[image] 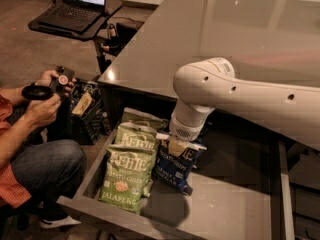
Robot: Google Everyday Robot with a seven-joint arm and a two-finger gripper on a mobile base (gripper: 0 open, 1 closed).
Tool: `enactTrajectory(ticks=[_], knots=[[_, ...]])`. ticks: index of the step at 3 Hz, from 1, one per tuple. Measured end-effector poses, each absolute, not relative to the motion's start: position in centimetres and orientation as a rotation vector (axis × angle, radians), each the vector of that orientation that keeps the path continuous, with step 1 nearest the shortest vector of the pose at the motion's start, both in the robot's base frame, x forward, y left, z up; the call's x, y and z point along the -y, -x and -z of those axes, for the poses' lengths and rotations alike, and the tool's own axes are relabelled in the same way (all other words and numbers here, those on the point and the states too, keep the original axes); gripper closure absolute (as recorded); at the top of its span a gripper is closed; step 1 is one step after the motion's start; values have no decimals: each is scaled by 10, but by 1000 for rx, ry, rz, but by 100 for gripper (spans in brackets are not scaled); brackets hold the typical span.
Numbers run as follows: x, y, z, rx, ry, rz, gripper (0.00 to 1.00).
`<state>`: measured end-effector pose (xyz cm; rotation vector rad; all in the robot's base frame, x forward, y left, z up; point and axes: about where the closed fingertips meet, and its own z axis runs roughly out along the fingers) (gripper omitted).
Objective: Pick blue chip bag from top drawer and place on counter
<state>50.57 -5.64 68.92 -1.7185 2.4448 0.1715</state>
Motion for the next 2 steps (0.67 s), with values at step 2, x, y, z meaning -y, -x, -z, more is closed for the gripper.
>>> enactTrajectory(ticks=[2], knots=[[81, -493, -714, -2521, 1602, -219, 100]])
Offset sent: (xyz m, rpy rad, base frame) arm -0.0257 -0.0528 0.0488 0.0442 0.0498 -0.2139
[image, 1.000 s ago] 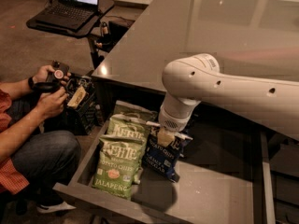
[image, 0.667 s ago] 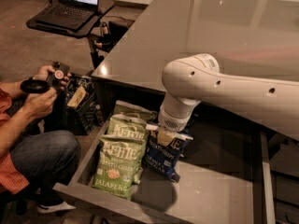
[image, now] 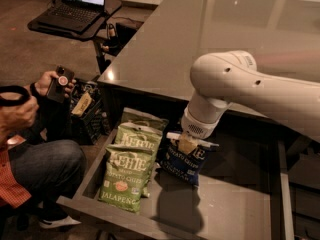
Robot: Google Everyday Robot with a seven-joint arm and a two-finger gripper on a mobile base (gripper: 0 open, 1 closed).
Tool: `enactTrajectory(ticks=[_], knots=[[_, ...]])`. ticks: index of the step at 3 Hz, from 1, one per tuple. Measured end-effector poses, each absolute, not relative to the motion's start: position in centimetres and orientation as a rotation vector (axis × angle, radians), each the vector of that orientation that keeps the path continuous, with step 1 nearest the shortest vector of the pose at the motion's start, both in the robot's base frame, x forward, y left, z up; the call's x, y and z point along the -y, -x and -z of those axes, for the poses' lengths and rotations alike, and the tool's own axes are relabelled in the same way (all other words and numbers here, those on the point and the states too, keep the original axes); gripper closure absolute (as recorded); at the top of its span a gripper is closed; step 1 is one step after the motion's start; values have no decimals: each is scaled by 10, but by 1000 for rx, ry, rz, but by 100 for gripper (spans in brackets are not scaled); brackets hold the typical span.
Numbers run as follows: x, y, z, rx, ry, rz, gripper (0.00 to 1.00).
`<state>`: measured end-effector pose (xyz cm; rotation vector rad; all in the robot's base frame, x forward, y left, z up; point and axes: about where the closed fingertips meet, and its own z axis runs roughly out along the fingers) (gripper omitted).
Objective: Pick blue chip bag from top drawer and place on counter
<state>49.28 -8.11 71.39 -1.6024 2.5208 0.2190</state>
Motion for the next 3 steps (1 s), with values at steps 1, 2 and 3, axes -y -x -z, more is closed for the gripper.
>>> enactTrajectory(ticks=[1, 2, 3], knots=[[94, -486, -725, -2565, 1531, -228, 100], [101, -483, -732, -2588, 1491, -233, 100], [103, -482, -734, -2595, 1479, -234, 100]])
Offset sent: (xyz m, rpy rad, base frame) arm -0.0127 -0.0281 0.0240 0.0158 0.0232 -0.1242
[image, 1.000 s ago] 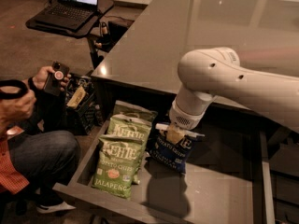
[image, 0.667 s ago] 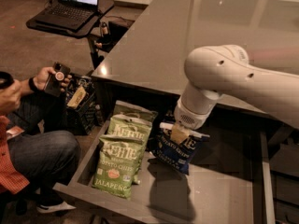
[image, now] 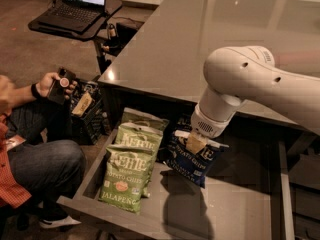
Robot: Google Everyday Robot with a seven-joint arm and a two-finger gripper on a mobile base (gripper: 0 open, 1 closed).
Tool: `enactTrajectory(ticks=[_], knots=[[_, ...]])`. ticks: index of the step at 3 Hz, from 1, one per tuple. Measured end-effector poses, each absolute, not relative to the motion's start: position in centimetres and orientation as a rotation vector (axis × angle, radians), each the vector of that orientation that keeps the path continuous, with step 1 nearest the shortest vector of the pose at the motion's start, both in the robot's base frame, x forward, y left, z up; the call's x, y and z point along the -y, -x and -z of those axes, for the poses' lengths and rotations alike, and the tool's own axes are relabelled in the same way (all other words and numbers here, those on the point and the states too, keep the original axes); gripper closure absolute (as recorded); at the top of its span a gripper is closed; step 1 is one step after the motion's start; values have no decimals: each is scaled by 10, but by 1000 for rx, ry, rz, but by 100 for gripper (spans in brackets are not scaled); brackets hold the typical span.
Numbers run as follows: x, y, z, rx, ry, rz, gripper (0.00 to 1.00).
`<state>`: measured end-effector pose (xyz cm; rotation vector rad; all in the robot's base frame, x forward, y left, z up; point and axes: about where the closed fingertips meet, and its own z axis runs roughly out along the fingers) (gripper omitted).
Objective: Pick blue chip bag from top drawer and place on counter
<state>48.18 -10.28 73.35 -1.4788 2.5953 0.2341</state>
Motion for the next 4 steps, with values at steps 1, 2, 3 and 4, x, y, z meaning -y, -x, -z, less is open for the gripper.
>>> enactTrajectory(ticks=[1, 2, 3, 4], knots=[[107, -471, -764, -2517, 1478, -291, 100], [105, -462, -772, -2454, 1514, -353, 100], [101, -452, -795, -2457, 1522, -342, 100], [81, -416, -867, -2378, 1548, -309, 100]])
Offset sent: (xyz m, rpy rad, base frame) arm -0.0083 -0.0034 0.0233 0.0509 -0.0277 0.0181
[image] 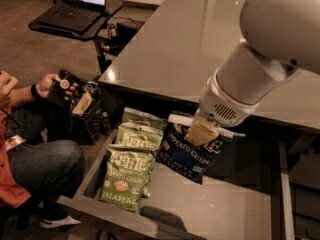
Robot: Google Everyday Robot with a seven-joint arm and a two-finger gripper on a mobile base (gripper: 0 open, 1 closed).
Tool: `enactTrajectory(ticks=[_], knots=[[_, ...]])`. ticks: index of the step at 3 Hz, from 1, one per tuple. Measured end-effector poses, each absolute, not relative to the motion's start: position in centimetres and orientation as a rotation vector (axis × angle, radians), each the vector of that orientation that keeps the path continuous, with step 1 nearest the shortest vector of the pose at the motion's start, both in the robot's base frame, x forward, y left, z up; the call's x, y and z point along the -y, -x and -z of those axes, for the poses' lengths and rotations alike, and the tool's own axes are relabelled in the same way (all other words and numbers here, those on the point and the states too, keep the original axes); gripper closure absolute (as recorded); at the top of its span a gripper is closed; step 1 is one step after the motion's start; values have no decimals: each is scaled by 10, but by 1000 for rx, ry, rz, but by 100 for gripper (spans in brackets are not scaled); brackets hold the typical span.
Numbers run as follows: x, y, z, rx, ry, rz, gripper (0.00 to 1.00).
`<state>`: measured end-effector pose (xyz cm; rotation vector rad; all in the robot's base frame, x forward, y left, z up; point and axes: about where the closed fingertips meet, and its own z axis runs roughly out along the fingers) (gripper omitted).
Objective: Pick blue chip bag from top drawer and place on counter
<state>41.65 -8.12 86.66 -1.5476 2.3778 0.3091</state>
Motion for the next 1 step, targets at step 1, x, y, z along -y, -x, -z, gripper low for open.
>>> enactTrajectory(ticks=[1], knots=[[81, -416, -868, -2377, 1548, -307, 100]])
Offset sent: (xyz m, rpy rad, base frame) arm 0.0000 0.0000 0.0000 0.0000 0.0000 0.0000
